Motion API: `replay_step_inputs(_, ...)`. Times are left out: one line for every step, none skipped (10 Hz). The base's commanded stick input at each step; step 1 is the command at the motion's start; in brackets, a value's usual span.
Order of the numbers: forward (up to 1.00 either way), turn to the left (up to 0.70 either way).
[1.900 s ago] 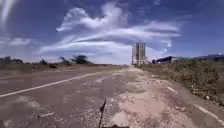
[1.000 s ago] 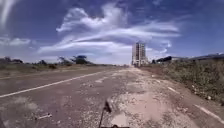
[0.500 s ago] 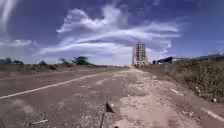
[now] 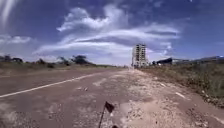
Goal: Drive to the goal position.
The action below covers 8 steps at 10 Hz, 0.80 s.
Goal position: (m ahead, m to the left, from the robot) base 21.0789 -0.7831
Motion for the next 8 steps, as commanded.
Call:
replay_step_inputs(0.7,0.0)
replay_step_inputs(0.7,0.0)
replay_step_inputs(0.7,0.0)
replay_step_inputs(0.7,0.0)
replay_step_inputs(0.7,0.0)
replay_step_inputs(0.7,0.0)
replay_step_inputs(0.7,0.0)
replay_step_inputs(0.7,0.0)
